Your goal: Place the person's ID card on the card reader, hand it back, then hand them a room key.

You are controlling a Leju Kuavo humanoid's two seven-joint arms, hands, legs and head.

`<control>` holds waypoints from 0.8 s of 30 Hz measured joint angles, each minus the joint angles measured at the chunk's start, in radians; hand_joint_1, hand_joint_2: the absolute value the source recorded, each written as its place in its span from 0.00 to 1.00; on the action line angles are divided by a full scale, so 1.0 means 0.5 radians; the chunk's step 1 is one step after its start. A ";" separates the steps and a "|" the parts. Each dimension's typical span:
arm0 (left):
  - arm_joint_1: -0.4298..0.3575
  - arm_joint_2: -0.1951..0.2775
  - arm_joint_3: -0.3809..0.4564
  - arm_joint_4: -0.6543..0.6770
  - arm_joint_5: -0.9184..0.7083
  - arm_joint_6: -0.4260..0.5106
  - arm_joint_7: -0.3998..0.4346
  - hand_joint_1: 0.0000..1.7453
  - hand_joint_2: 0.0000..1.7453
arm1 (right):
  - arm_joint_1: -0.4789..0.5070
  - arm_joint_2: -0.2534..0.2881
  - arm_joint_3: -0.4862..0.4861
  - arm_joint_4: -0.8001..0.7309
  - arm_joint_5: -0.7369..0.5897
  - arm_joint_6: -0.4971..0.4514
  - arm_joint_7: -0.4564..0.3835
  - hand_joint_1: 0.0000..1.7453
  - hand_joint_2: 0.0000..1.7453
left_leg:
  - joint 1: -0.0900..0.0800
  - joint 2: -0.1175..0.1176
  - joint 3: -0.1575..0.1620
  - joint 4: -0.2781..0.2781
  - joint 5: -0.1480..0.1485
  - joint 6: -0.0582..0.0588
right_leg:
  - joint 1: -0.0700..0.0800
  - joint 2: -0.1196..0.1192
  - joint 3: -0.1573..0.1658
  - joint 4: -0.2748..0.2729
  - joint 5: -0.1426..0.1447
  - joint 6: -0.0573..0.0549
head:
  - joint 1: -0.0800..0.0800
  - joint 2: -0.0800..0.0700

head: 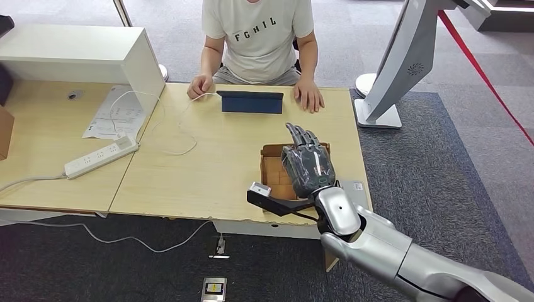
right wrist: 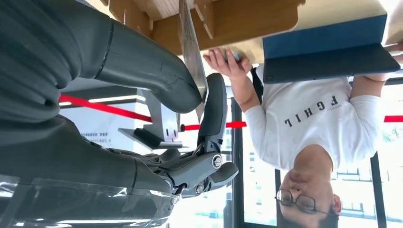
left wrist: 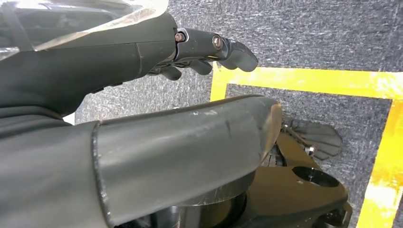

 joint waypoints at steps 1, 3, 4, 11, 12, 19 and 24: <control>0.000 -0.001 0.000 0.000 0.001 0.001 -0.005 0.00 0.00 | -0.004 -0.003 -0.002 -0.011 0.005 0.007 0.005 1.00 1.00 | 0.000 0.000 0.000 0.000 0.000 0.000 | 0.000 0.000 0.000 0.000 0.000 0.000 | 0.000 0.000; 0.000 -0.003 0.000 0.000 0.001 0.002 -0.016 0.00 0.00 | -0.009 -0.010 -0.009 -0.033 0.016 0.016 0.017 1.00 1.00 | 0.000 0.000 0.000 0.000 0.000 0.000 | 0.000 0.000 0.000 0.000 0.000 0.000 | 0.000 0.000; 0.000 -0.004 0.000 0.000 0.001 0.002 -0.022 0.00 0.00 | -0.011 -0.015 -0.012 -0.045 0.021 0.022 0.027 1.00 1.00 | 0.000 0.000 0.000 0.000 0.000 0.000 | 0.000 0.000 0.000 0.000 0.000 0.000 | 0.000 0.000; 0.000 -0.004 0.000 0.001 0.001 -0.002 -0.038 0.00 0.00 | -0.033 -0.059 -0.027 -0.099 0.051 0.054 0.068 1.00 1.00 | 0.000 0.000 0.000 0.000 0.000 0.000 | 0.000 0.000 0.000 0.000 0.000 0.000 | 0.000 0.000; 0.000 -0.004 0.000 0.001 0.000 -0.005 -0.038 0.00 0.00 | -0.038 -0.062 -0.027 -0.102 0.055 0.063 0.071 1.00 1.00 | 0.000 0.000 0.000 0.000 0.000 0.000 | 0.000 0.000 0.000 0.000 0.000 0.000 | 0.000 0.000; -0.002 -0.004 -0.003 0.001 -0.016 -0.049 -0.013 0.00 0.00 | -0.107 -0.062 -0.035 -0.078 0.060 0.152 0.093 1.00 1.00 | 0.000 0.000 0.000 0.000 0.000 0.000 | 0.000 0.000 0.000 0.000 0.001 -0.001 | 0.000 0.000; -0.003 -0.004 -0.004 0.001 -0.018 -0.053 -0.002 0.00 0.00 | -0.150 -0.034 -0.056 -0.024 0.051 0.165 0.092 1.00 1.00 | 0.000 0.000 0.000 0.000 0.000 0.000 | 0.000 0.000 0.000 0.000 0.001 -0.001 | 0.000 0.000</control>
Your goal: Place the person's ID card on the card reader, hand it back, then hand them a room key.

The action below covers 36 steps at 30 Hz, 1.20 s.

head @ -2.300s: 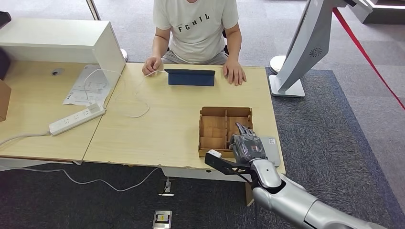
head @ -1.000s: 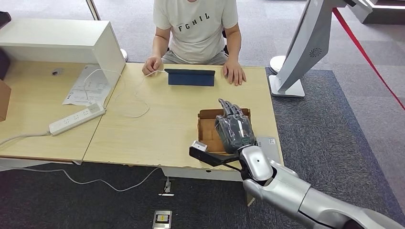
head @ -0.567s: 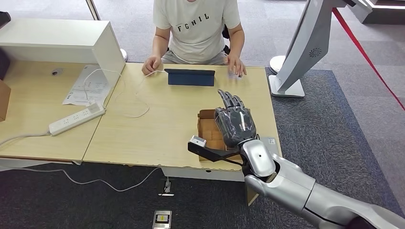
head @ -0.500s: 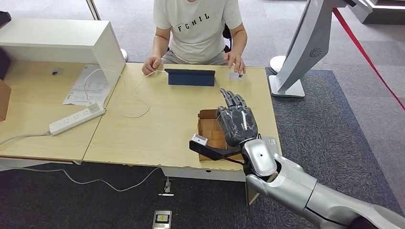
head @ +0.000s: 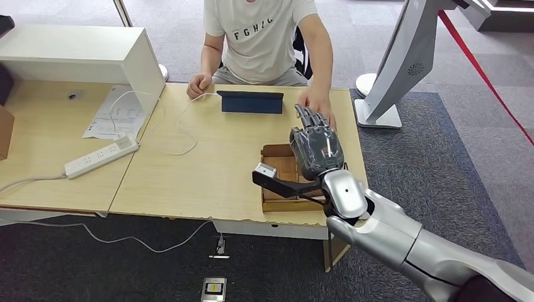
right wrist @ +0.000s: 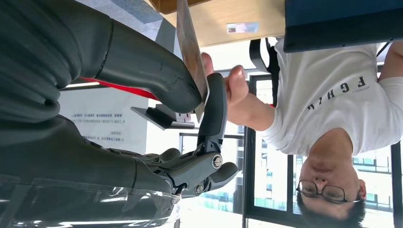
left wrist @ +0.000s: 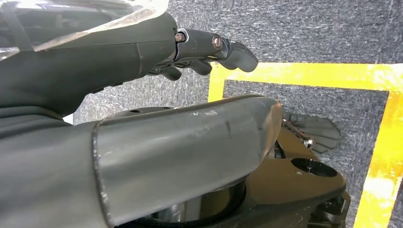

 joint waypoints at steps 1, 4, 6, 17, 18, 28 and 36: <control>0.000 0.000 0.000 0.000 0.000 0.000 0.001 0.00 0.00 | -0.005 0.004 -0.004 0.008 0.000 0.001 0.000 1.00 1.00 | 0.000 0.000 0.000 0.000 0.000 0.000 | 0.000 0.000 0.000 0.000 0.000 0.000 | 0.000 0.000; 0.000 0.000 0.000 0.000 0.000 0.004 0.002 0.00 0.00 | -0.014 0.017 -0.012 0.032 -0.003 0.001 -0.001 1.00 1.00 | 0.000 0.000 0.000 0.000 0.000 0.000 | 0.000 0.000 0.000 0.000 0.000 0.000 | 0.000 0.000; 0.000 0.000 0.000 0.000 0.000 0.006 0.003 0.00 0.00 | -0.020 0.027 -0.014 0.050 -0.006 0.001 -0.001 1.00 1.00 | 0.000 0.000 0.000 0.000 0.000 0.000 | 0.000 0.000 0.000 0.000 0.000 0.000 | 0.000 0.000; 0.000 0.000 -0.001 0.000 0.010 0.008 0.008 0.00 0.00 | -0.067 0.065 -0.027 0.167 -0.054 0.032 0.009 1.00 1.00 | 0.000 0.000 0.000 0.000 0.000 0.000 | 0.000 0.000 0.000 0.000 0.000 0.000 | 0.000 0.000; 0.000 0.000 -0.001 0.000 0.011 0.005 0.013 0.00 0.00 | -0.073 0.067 -0.032 0.191 -0.063 0.041 0.008 1.00 1.00 | 0.000 0.000 0.000 0.000 0.000 0.000 | 0.000 0.000 0.000 0.000 0.000 0.000 | 0.000 0.000; 0.001 -0.001 0.000 0.000 0.013 -0.015 0.006 0.00 0.00 | -0.076 0.061 -0.064 0.294 -0.073 0.049 0.008 0.00 0.00 | 0.000 0.000 0.000 0.000 0.000 0.000 | 0.000 0.000 -0.001 0.000 0.000 0.000 | 0.000 0.000; 0.002 -0.002 0.003 0.000 0.014 -0.055 -0.040 0.00 0.00 | -0.016 -0.018 -0.127 0.283 -0.040 0.085 0.117 0.00 0.00 | 0.000 0.000 0.000 0.000 0.000 0.000 | 0.000 0.000 -0.001 -0.001 0.000 0.000 | 0.000 0.000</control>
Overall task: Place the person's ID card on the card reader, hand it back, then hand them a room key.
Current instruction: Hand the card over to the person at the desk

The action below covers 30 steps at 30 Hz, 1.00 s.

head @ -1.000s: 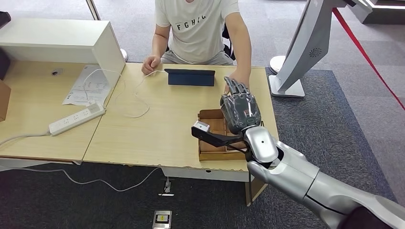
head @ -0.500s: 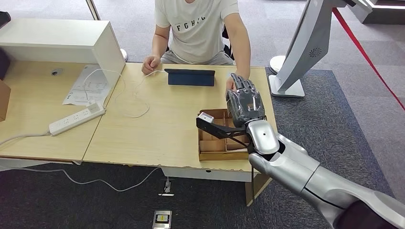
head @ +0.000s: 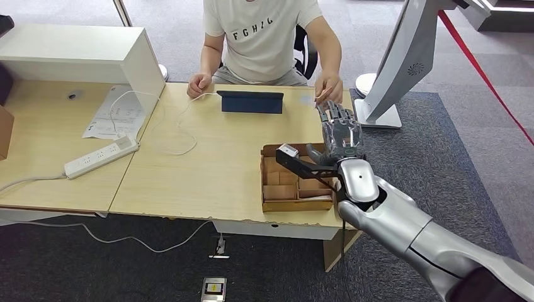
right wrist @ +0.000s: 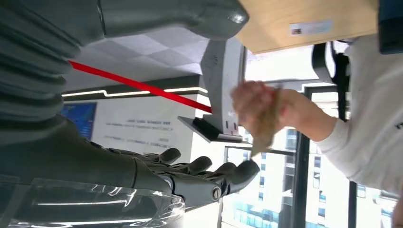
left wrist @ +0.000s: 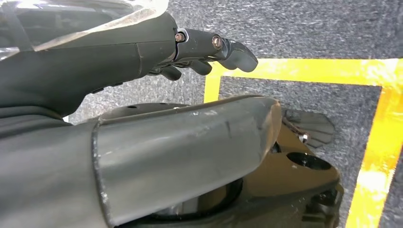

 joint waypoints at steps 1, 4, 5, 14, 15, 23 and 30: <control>0.000 0.000 0.000 0.000 0.000 -0.006 -0.006 0.00 0.00 | 0.018 -0.014 -0.007 -0.012 0.025 0.010 0.031 0.00 0.00 | 0.000 0.000 0.000 0.000 0.000 0.000 | 0.000 0.000 0.000 0.000 0.000 0.000 | 0.000 0.000; 0.000 0.000 0.001 0.000 0.000 -0.009 -0.008 0.00 0.00 | 0.063 -0.061 -0.034 -0.057 0.125 0.019 0.125 0.00 0.00 | 0.000 0.000 0.000 0.001 0.000 0.000 | 0.000 0.000 0.000 0.000 0.000 0.000 | 0.000 0.000; 0.001 0.000 0.001 0.000 0.000 -0.006 -0.005 0.00 0.00 | 0.073 -0.081 -0.047 -0.072 0.166 0.025 0.151 0.00 0.00 | 0.000 0.000 0.000 0.001 0.000 0.000 | 0.000 0.000 0.000 0.000 0.000 0.000 | 0.000 0.000; 0.007 -0.005 0.039 0.000 0.005 0.069 0.020 0.00 0.00 | 0.301 -0.264 -0.418 -0.151 0.328 0.239 0.189 0.00 0.00 | 0.000 -0.004 0.000 0.001 0.000 0.000 | -0.001 0.000 0.001 -0.001 0.001 0.002 | -0.001 0.000; 0.008 -0.006 0.047 0.000 0.005 0.074 0.023 0.00 0.00 | 0.324 -0.286 -0.463 -0.159 0.331 0.242 0.189 0.00 0.00 | 0.000 -0.003 0.000 0.001 0.000 0.000 | -0.001 0.000 0.000 -0.001 0.001 0.002 | -0.001 0.000; 0.033 -0.012 0.167 0.005 0.005 0.178 -0.027 0.00 0.00 | 0.779 -0.545 -1.085 -0.297 0.828 0.634 0.190 0.00 0.00 | 0.001 -0.018 -0.002 0.004 -0.002 0.003 | -0.001 -0.011 0.006 -0.004 -0.002 0.006 | -0.002 0.000; 0.050 -0.021 0.262 0.005 0.005 0.262 -0.022 0.00 0.00 | 1.243 -0.692 -1.744 -0.341 0.820 0.675 0.191 0.00 0.00 | 0.000 -0.016 -0.005 0.005 -0.005 0.006 | -0.002 -0.010 0.003 -0.005 -0.002 0.007 | -0.002 0.000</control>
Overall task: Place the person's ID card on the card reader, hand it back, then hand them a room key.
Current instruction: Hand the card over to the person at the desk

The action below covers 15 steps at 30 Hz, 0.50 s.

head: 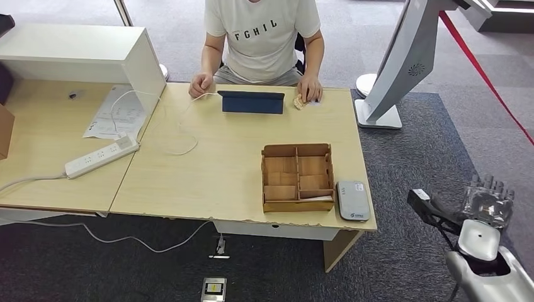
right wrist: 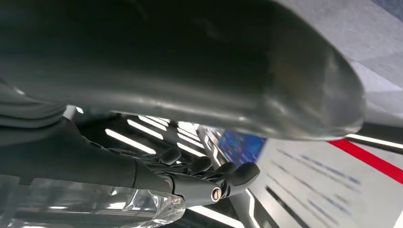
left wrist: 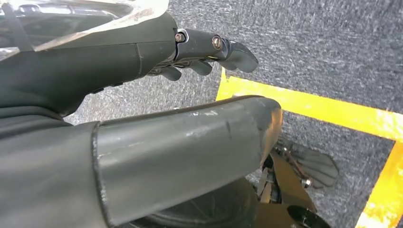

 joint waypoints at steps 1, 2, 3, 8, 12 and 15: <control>0.001 -0.001 0.010 0.000 0.000 0.004 -0.004 0.00 0.00 | 0.049 -0.006 -0.087 0.004 -0.044 -0.027 0.000 0.00 0.00 | 0.000 0.001 0.001 0.000 0.000 0.000 | 0.000 0.000 -0.001 -0.001 0.000 0.000 | 0.000 0.000; 0.003 -0.001 0.021 0.000 0.000 0.005 -0.007 0.00 0.00 | 0.095 -0.014 -0.167 0.014 -0.097 -0.053 0.000 0.00 0.00 | 0.000 0.001 0.001 0.000 0.000 0.000 | 0.000 0.001 -0.001 -0.001 0.000 0.000 | 0.000 0.000; 0.004 -0.002 0.029 0.001 0.000 0.002 -0.009 0.00 0.00 | 0.140 -0.023 -0.239 0.033 -0.175 -0.092 0.000 0.00 0.00 | 0.000 0.001 0.002 0.000 0.000 0.000 | 0.000 0.000 -0.002 -0.002 -0.001 0.001 | 0.000 0.000; 0.005 -0.002 0.038 0.002 0.000 -0.009 0.002 0.00 0.00 | 0.373 -0.048 -0.390 0.317 -0.918 -0.597 -0.047 0.00 0.00 | 0.001 0.002 0.002 -0.001 -0.001 0.001 | 0.001 0.001 0.000 -0.002 -0.002 0.002 | 0.000 0.000; 0.004 -0.003 0.038 0.002 0.000 0.005 0.005 0.00 0.00 | 0.525 0.080 -0.402 0.689 -1.621 -0.957 -0.312 0.00 0.00 | 0.002 0.003 0.003 -0.002 -0.002 0.001 | 0.002 0.002 -0.001 -0.002 -0.003 0.001 | 0.000 0.000; 0.004 -0.003 0.038 0.002 0.000 0.022 0.006 0.00 0.00 | 0.609 0.252 -0.427 0.944 -1.903 -1.141 -0.460 0.00 0.00 | 0.002 0.006 0.003 -0.004 -0.003 0.000 | 0.003 0.005 -0.001 -0.002 -0.004 -0.001 | -0.001 0.000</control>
